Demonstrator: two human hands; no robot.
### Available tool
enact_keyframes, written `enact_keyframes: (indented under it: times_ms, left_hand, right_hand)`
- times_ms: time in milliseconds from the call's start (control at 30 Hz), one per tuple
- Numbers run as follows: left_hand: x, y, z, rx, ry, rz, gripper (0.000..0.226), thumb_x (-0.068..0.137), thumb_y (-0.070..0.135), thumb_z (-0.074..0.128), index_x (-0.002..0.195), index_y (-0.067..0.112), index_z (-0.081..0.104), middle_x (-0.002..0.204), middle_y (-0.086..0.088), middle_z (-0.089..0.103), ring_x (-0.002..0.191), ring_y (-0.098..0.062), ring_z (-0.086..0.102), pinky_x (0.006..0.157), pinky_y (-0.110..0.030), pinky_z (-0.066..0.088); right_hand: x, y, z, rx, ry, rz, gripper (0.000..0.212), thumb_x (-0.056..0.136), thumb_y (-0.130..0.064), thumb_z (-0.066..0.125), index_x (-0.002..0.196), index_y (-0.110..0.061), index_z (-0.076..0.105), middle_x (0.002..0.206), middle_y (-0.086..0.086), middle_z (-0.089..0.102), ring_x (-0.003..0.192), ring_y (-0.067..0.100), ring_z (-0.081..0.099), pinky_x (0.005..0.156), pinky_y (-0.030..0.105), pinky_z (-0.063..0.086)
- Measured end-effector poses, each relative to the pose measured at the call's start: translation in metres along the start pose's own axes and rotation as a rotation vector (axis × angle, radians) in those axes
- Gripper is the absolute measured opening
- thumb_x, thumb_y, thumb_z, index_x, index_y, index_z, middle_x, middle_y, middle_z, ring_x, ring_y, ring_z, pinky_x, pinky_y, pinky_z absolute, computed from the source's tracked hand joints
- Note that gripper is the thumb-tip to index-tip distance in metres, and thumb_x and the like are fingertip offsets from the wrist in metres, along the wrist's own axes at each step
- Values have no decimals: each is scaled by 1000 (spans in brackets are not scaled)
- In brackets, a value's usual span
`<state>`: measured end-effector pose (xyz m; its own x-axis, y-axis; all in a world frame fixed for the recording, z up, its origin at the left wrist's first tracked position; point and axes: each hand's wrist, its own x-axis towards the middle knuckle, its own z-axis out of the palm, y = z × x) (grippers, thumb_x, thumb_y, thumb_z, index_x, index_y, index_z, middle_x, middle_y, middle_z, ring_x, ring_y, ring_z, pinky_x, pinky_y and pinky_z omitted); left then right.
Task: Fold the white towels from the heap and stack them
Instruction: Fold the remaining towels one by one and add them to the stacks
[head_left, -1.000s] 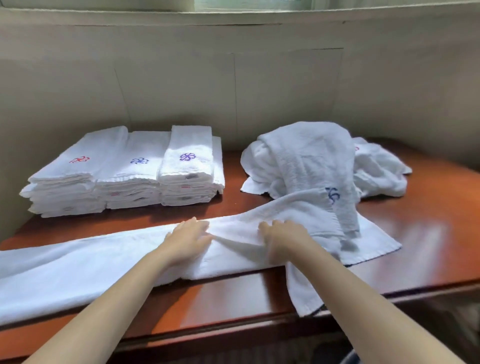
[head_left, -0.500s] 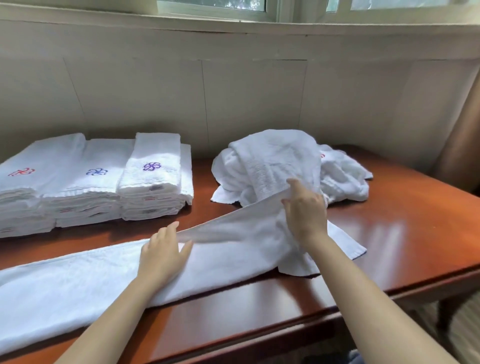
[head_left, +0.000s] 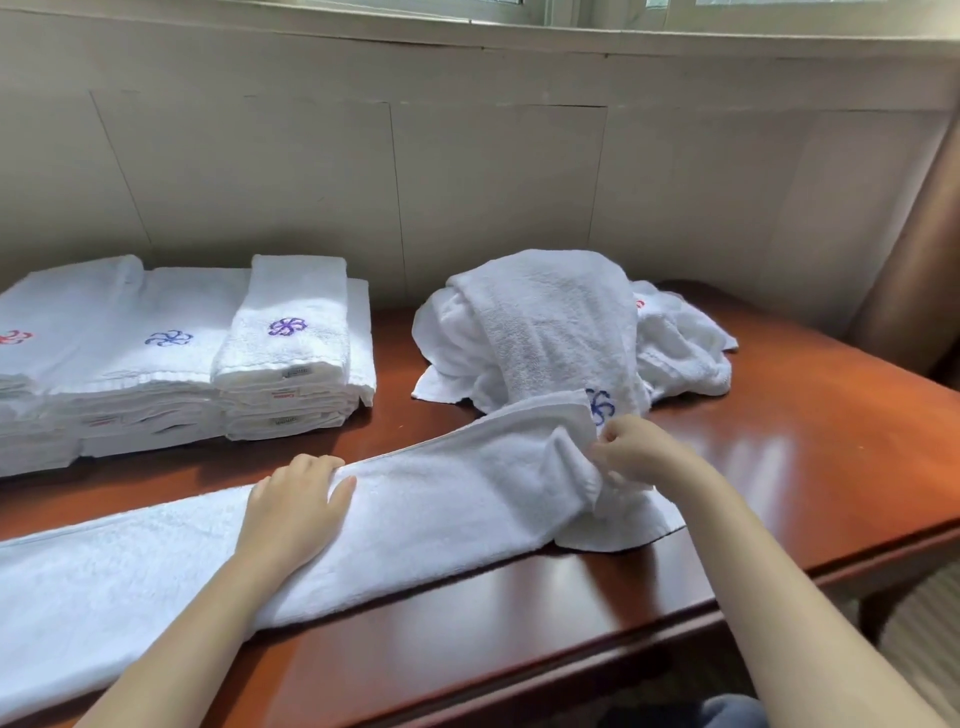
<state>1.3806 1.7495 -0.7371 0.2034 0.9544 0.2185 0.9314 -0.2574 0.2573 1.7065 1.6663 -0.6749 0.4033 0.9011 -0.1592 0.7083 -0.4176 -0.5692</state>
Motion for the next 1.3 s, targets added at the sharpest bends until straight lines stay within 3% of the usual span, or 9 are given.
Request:
enact_keyframes:
  times_ms: [233, 400, 567, 733, 833, 900, 1033, 1167, 1300]
  left_hand:
    - [-5, 2, -2, -20, 11, 15, 36, 98, 36, 39, 129, 24, 54, 126, 0, 57, 117, -21, 52, 99, -36, 35]
    - [-9, 2, -3, -39, 20, 25, 35, 98, 33, 40, 127, 22, 55, 123, -1, 59, 113, -23, 54, 96, -36, 36]
    - [-11, 2, -4, -57, 10, 45, 31, 98, 32, 40, 122, 23, 57, 115, 0, 60, 107, -23, 55, 93, -36, 38]
    - [-14, 1, -5, -88, 29, 64, 26, 96, 29, 44, 114, 22, 60, 101, 1, 62, 99, -24, 56, 88, -36, 38]
    - [-14, 0, -4, -103, 33, 77, 25, 96, 28, 46, 115, 23, 60, 104, 2, 62, 100, -22, 56, 89, -35, 38]
    - [-14, 0, -4, -123, 33, 77, 25, 95, 28, 46, 115, 24, 61, 103, 4, 62, 100, -21, 56, 89, -35, 38]
    - [-12, -1, -3, -131, 42, 81, 24, 95, 29, 46, 114, 24, 61, 102, 4, 61, 100, -20, 56, 89, -35, 39]
    - [-11, 0, -3, -109, 34, 75, 27, 96, 29, 45, 117, 23, 60, 107, 2, 61, 104, -22, 56, 90, -36, 38]
    - [-12, 1, -3, -106, 26, 76, 28, 97, 29, 44, 119, 22, 60, 109, 1, 61, 105, -22, 56, 91, -36, 39]
  right_hand:
    - [4, 1, 10, 511, 124, 46, 20, 95, -19, 46, 78, -18, 36, 66, 1, 36, 50, 13, 34, 42, 23, 27]
    - [2, -2, 16, 492, 270, -37, 14, 85, -15, 65, 79, -16, 52, 72, 1, 53, 71, 21, 53, 63, 29, 41]
    - [8, -23, -21, 429, 367, -174, 17, 85, -13, 61, 70, -21, 56, 59, -5, 49, 59, 13, 47, 59, 27, 37]
    - [25, -7, -24, 356, 311, 21, 14, 85, -3, 50, 72, -3, 56, 71, 12, 51, 75, 24, 48, 66, 30, 35]
    - [21, 2, -5, 242, 403, 40, 28, 93, -17, 51, 68, -3, 52, 78, 17, 57, 82, 31, 54, 66, 33, 33]
    - [13, 1, -7, 178, 448, 51, 34, 98, -30, 45, 85, -2, 57, 96, 22, 62, 92, 35, 59, 70, 34, 39]
    - [-13, 7, -27, 97, 34, 172, 42, 93, -55, 43, 87, -14, 51, 75, 8, 63, 55, 20, 63, 50, 23, 45]
    - [-37, 25, -29, 89, -358, 164, 29, 88, -42, 63, 82, -14, 57, 76, 1, 62, 62, 14, 63, 59, 24, 53]
    - [-45, 35, -27, 321, -394, 46, 30, 82, -19, 74, 92, -14, 46, 84, 0, 52, 73, 16, 60, 71, 32, 52]
